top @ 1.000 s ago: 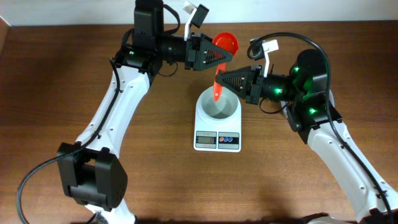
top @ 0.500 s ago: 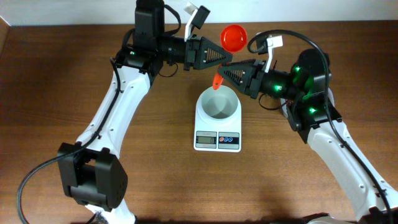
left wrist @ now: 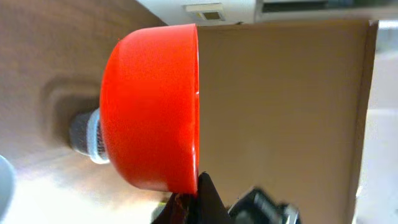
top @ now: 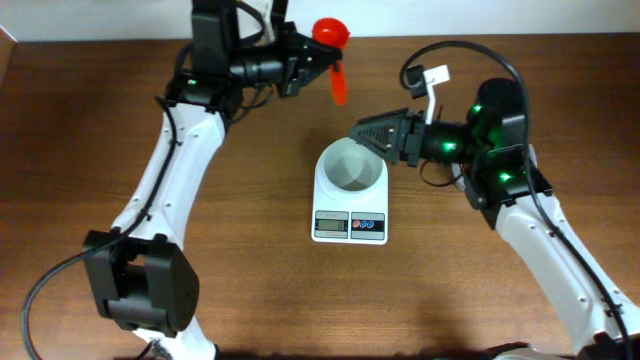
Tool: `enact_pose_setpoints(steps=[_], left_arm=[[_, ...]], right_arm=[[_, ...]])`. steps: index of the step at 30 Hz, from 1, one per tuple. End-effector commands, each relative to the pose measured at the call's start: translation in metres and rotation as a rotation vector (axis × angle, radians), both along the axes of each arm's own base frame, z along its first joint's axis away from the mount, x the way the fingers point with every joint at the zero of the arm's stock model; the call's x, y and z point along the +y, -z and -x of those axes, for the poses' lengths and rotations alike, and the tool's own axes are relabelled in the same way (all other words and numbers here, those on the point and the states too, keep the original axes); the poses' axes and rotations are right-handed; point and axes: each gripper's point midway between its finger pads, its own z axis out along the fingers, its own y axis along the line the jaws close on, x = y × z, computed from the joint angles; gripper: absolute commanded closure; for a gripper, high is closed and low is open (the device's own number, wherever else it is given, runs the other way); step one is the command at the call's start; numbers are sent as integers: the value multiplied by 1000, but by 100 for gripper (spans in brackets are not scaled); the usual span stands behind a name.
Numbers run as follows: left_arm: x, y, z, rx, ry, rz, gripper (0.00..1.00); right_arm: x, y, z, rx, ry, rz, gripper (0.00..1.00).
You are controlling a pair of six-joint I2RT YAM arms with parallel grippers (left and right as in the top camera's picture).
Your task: Scoop item into bowl and weigh 50g on scale
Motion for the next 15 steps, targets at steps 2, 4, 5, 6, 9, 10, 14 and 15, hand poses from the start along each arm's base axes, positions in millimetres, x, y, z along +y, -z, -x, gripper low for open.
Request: enact_pose_setpoints(steps=[2,4,5,6,9,10,14,15], left_arm=[[-10,-42,-12,69,-94,148,100],[-6,-65,-24,26,-159,219,100],[-3,-71,-29,3,-192,233,100],[0,-78,-34,-11,-221,257,100],[0,-94,-38,-69,-258,298,100],[0,-99,-40,-76,-278,318,100],[-3,-108,-42,-106,-309,342,100],[-6,-108,-41,-126,-300,331,100]], right_arm=[[18,-12,-19,-9,165,-13,38],[22,-25,-33,-63,287,-40,34],[21,-32,-40,-91,341,-55,27],[15,-41,-53,-114,461,-77,12],[-9,-43,-76,-106,712,-80,1],[-16,-42,-82,-107,767,-79,1],[-22,-49,-84,-127,738,-99,13],[-18,-52,-80,-133,692,-107,22]])
